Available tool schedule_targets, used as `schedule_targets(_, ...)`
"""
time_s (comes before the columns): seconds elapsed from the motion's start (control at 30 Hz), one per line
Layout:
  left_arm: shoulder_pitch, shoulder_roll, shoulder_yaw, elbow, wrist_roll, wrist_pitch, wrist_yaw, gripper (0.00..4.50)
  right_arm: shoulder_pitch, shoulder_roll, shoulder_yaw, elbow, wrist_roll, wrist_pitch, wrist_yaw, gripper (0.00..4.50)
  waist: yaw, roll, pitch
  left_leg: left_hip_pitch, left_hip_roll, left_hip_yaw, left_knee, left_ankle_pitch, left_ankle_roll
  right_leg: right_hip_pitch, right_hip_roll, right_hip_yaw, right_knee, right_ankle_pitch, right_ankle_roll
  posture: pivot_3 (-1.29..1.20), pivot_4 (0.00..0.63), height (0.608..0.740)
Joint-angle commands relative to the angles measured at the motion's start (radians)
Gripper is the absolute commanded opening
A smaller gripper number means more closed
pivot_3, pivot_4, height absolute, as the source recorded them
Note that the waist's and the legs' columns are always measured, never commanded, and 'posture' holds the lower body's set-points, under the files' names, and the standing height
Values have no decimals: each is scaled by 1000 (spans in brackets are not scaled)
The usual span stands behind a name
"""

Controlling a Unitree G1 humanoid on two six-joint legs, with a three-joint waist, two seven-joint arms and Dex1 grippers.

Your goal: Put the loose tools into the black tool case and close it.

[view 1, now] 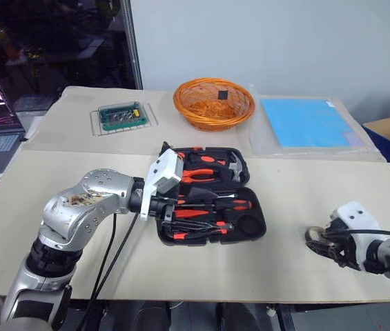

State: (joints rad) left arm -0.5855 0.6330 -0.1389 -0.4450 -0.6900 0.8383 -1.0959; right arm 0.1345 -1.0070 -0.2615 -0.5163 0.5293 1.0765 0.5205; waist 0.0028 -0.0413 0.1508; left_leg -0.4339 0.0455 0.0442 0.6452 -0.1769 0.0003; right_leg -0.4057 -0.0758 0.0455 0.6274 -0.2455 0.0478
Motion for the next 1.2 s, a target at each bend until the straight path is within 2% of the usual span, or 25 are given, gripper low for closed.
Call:
schedule_targets(0.03, 5, 17, 16, -47, -18, -9, 9, 3797, -44, -25, 42, 25, -22, 1, 31, 1257, 0, 0, 0, 0, 0, 0, 0, 0, 0, 0, 0, 0, 0, 0, 0, 0, 150, 740)
schedule_targets(0.17, 26, 30, 24, -53, -17, -26, 17, 3797, -68, -20, 60, 43, -38, -19, 44, 13, 0, 0, 0, 0, 0, 0, 0, 0, 0, 0, 0, 0, 0, 0, 1, 0, 150, 740)
schedule_targets(0.4, 93, 61, 67, -71, -46, -40, 17, 3797, -72, -53, 23, 5, -48, -35, 105, 13, 0, 1, 0, 0, 0, 0, 1, 0, 0, 0, 0, 0, 0, -2, -3, 0, 150, 740)
schedule_targets(0.47, 119, 74, 89, -73, -60, -40, 12, 3797, -115, -50, -14, -41, 6, -7, 132, 13, -3, 1, 0, 0, 1, 0, 1, 0, 0, 0, 0, 0, 1, -2, -3, 0, 150, 740)
schedule_targets(0.53, 182, 101, 141, -91, -98, -34, 0, 3797, -232, -55, 4, -123, 94, 47, 165, 13, -14, 2, 1, 1, 1, 1, 1, 0, 0, 0, 1, 0, 1, -1, -2, 0, 150, 740)
schedule_targets(0.63, 266, 142, 195, -123, -126, -58, -27, 3797, -402, -51, 134, -168, 135, 92, 185, 13, -26, 2, 3, 4, 4, 1, 1, 0, 0, 0, 3, 1, 2, 1, -1, 0, 150, 740)
schedule_targets(0.73, 302, 155, 220, -129, -143, -62, -28, 3797, -493, -33, 222, -157, 141, 125, 187, 13, -9, 1, 3, 4, 5, -1, 0, 0, 0, 0, 4, -1, 2, -4, -9, 0, 150, 740)
schedule_targets(0.83, 383, 189, 296, -149, -173, -73, -46, 3797, -607, -5, 422, -105, 76, 117, 211, 13, -7, 0, 4, 3, 4, 3, 0, 0, 0, -1, 0, -1, 1, -4, -10, 0, 150, 740)
schedule_targets(1.0, 460, 215, 332, -152, -133, -132, -44, 3797, -674, 9, 547, -45, 24, 94, 241, 13, -1, 0, 4, -3, 3, 6, 0, 0, 0, -6, -2, 0, 0, 1, -15, 0, 150, 740)
schedule_targets(1.2, 500, 222, 343, -148, -119, -165, -26, 3797, -692, 15, 630, -17, -11, 79, 289, 13, -1, 0, 4, -8, 5, 6, 0, 0, 0, -15, 1, -1, 4, 5, -10, 0, 150, 740)
